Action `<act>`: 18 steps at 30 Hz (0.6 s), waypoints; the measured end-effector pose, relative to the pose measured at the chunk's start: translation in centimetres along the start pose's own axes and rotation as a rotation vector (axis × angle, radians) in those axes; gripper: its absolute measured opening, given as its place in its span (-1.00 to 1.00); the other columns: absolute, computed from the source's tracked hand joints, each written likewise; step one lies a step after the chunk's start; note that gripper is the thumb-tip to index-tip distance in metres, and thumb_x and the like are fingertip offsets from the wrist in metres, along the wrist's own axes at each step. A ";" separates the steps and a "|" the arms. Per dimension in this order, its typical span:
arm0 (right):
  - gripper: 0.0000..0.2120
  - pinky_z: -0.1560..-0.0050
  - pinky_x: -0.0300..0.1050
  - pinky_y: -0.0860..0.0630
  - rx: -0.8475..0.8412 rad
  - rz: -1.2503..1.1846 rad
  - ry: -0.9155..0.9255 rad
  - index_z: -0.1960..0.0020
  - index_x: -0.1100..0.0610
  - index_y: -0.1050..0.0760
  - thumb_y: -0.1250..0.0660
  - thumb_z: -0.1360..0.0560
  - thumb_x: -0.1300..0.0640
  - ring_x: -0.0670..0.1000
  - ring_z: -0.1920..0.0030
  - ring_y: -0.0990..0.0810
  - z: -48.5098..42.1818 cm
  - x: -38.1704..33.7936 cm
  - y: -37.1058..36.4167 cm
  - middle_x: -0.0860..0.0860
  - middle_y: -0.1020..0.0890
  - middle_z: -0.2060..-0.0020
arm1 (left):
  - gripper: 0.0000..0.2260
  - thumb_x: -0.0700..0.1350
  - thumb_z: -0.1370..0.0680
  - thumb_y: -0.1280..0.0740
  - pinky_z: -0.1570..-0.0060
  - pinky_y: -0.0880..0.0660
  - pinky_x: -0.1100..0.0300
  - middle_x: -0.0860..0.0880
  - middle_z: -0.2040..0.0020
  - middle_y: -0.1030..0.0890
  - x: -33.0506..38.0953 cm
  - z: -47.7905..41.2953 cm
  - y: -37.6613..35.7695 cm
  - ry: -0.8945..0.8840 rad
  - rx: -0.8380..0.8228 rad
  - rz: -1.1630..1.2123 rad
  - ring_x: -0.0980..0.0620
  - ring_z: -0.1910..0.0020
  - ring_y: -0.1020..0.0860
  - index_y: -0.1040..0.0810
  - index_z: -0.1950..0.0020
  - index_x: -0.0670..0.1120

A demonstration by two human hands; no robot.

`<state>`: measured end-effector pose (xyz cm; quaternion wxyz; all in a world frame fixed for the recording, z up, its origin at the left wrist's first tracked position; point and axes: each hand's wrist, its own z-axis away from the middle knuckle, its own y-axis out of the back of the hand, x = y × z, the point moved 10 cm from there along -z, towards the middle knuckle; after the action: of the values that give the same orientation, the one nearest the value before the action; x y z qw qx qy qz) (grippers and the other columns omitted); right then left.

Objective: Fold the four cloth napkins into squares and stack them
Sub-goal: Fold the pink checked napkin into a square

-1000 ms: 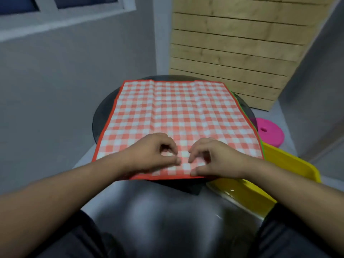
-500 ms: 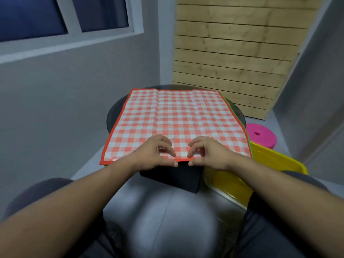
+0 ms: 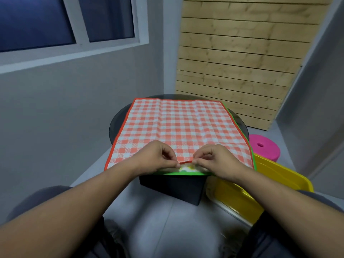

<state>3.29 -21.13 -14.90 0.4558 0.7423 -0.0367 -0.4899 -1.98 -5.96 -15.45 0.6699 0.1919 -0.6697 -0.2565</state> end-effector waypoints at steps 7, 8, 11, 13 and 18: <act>-0.98 0.03 -0.19 -0.57 0.094 0.025 -0.009 0.14 -0.07 -0.64 -0.47 -0.47 0.03 -0.19 0.10 -0.61 0.1 0.1 3.5 -0.13 -0.68 0.18 | -0.93 -0.10 -0.44 -0.54 0.18 -0.53 0.36 0.04 0.22 -0.71 2.6 -0.1 3.6 -0.069 0.127 0.034 0.17 0.21 -0.65 -0.72 0.18 -0.09; -0.98 0.05 -0.25 -0.54 0.070 0.058 -0.006 0.11 -0.11 -0.62 -0.45 -0.48 0.01 -0.22 0.09 -0.60 0.3 0.0 3.6 -0.16 -0.68 0.16 | -0.93 -0.10 -0.44 -0.54 0.17 -0.54 0.34 0.04 0.21 -0.71 2.6 0.0 3.8 -0.066 0.128 0.023 0.17 0.19 -0.65 -0.72 0.17 -0.08; -0.91 0.05 -0.41 -0.45 -0.032 0.141 -0.010 -0.02 -0.17 -0.61 -0.39 -0.53 -0.02 -0.30 0.03 -0.57 1.0 0.4 3.3 -0.24 -0.64 0.09 | -0.94 -0.07 -0.45 -0.53 0.16 -0.53 0.34 0.06 0.21 -0.71 2.4 0.3 3.5 -0.047 0.093 -0.052 0.18 0.18 -0.64 -0.71 0.18 -0.04; -0.82 0.01 -0.44 -0.44 -0.062 0.169 -0.020 -0.13 -0.09 -0.63 -0.35 -0.55 -0.02 -0.29 0.00 -0.56 1.1 0.7 3.5 -0.28 -0.62 0.05 | -0.93 -0.05 -0.45 -0.53 0.18 -0.51 0.37 0.08 0.21 -0.70 2.4 0.3 3.6 -0.037 0.084 -0.089 0.20 0.19 -0.63 -0.71 0.18 -0.02; -0.83 0.05 -0.34 -0.49 0.077 0.146 0.030 -0.05 -0.02 -0.67 -0.32 -0.58 0.01 -0.25 0.04 -0.59 0.0 -0.5 7.2 -0.20 -0.68 0.08 | -0.88 -0.07 -0.46 -0.53 0.28 -0.39 0.51 0.14 0.30 -0.68 4.6 -0.2 6.7 -0.071 0.183 -0.125 0.31 0.27 -0.58 -0.67 0.27 0.02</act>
<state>5.88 -25.03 -9.43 0.4620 0.7617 -0.1029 -0.4425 -1.35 -3.43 -7.73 0.6083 0.2843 -0.7004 -0.2421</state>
